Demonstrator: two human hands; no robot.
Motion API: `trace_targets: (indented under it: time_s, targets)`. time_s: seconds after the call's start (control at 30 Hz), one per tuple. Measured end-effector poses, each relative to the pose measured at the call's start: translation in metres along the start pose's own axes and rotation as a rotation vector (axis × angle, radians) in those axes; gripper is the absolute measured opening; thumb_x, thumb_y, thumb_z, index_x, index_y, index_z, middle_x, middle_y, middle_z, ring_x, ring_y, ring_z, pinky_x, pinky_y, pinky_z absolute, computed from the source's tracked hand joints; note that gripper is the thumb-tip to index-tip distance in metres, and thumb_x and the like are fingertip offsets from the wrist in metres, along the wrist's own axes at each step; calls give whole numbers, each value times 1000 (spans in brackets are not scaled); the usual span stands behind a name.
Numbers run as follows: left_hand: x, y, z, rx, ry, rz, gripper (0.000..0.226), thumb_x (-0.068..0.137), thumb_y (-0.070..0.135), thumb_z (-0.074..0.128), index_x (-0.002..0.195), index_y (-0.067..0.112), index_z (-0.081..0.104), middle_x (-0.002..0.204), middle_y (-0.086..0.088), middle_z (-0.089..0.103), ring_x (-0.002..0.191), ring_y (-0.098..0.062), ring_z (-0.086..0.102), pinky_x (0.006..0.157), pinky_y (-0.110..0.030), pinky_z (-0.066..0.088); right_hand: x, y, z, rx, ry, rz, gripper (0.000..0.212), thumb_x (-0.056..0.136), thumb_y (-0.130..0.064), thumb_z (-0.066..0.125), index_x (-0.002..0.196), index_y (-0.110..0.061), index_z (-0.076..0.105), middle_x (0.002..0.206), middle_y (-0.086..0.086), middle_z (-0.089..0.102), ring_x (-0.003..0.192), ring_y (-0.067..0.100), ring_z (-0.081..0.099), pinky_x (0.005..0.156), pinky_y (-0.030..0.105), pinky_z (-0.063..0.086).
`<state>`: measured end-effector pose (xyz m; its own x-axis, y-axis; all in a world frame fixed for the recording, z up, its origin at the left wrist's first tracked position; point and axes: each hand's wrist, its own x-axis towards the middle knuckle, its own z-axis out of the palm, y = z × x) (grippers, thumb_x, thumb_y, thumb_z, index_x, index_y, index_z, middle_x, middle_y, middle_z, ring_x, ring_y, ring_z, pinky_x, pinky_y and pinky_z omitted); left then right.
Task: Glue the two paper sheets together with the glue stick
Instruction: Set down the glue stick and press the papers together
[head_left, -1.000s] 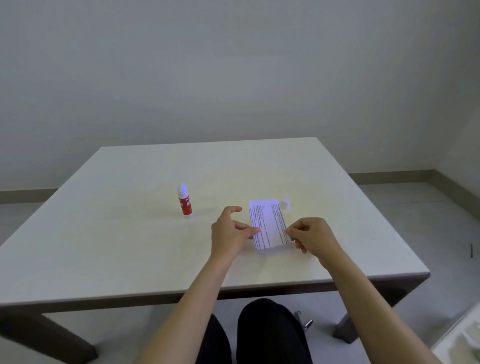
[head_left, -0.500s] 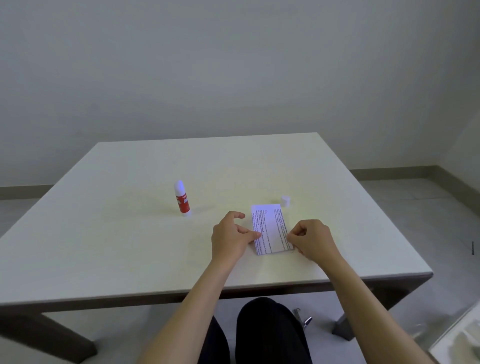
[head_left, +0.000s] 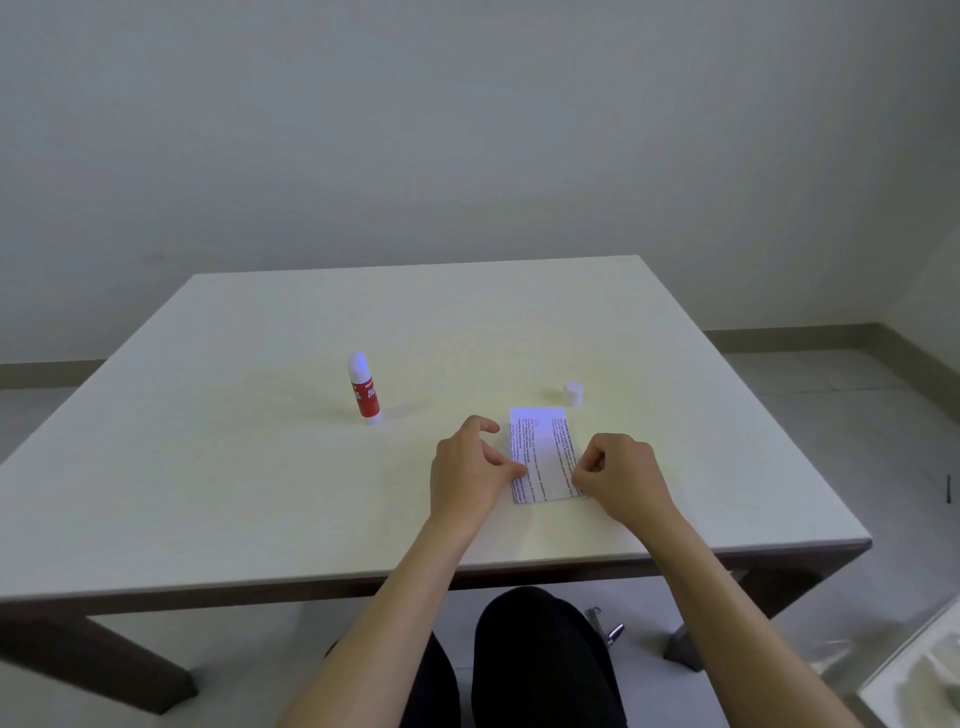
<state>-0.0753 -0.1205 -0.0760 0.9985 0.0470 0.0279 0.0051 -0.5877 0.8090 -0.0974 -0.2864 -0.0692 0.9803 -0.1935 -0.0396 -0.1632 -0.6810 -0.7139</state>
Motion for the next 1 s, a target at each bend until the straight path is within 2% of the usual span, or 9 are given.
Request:
trace_targets:
  time_s: [0.13,0.2,0.37,0.47,0.53,0.6,0.77,0.87,1.0]
  targets:
    - [-1,1,1,19,10,45,56,70,18,81,118,14,53,71,5,67,82,-19,65,72,-31,48,1,1,0,-19,-8,-18,11,72,2,56,68,-8,53,59,-2,53,61,18,48,49,25,35]
    - [1,1,0,94,-3,76,65,70,23,81,125,17,47,87,2,61,85,-21,62,70,-30,46,-1,3,0,-12,-6,-60,16,74,2,58,83,-8,51,64,0,51,61,18,45,51,25,34]
    - [12,4,-8,409,-194,270,68,83,32,69,142,23,38,145,4,36,128,-20,42,95,-38,46,-9,18,2,-85,57,-311,45,81,1,59,121,-18,55,110,-4,50,57,6,47,58,18,39]
    - [21,5,-15,653,-419,400,58,91,42,53,145,28,36,158,10,25,146,-20,20,114,-42,24,-17,27,17,-262,145,-451,34,77,6,61,104,-12,71,118,-4,64,64,23,63,57,32,52]
    - [22,3,-20,685,-530,374,70,87,54,52,148,30,27,160,14,16,150,-18,7,120,-48,7,-21,29,26,-379,238,-482,32,70,6,69,95,-13,74,108,-6,73,66,25,62,41,31,48]
    - [19,-2,-24,685,-548,359,80,83,60,53,150,30,21,161,14,11,150,-18,0,119,-53,-2,-22,26,28,-405,288,-513,29,71,0,66,93,-17,75,102,-11,75,67,24,59,40,27,45]
    - [24,-20,-48,696,-524,316,83,83,59,55,151,29,17,160,16,8,150,-16,-6,119,-51,-8,-20,8,33,-519,158,-609,45,76,-19,37,102,-20,73,110,-11,73,104,33,66,76,43,54]
    - [27,-32,-63,688,-522,297,85,82,61,54,151,30,15,160,19,7,150,-16,-7,118,-51,-9,-22,-3,48,-461,-9,-547,55,80,-25,27,121,-17,63,130,-6,62,129,33,48,104,51,36]
    - [28,-41,-65,642,-542,310,85,84,61,51,152,30,10,160,19,3,150,-18,-8,118,-53,-8,-26,-4,49,-447,-39,-504,68,81,-35,11,137,-19,47,146,-7,45,144,26,25,116,46,15]
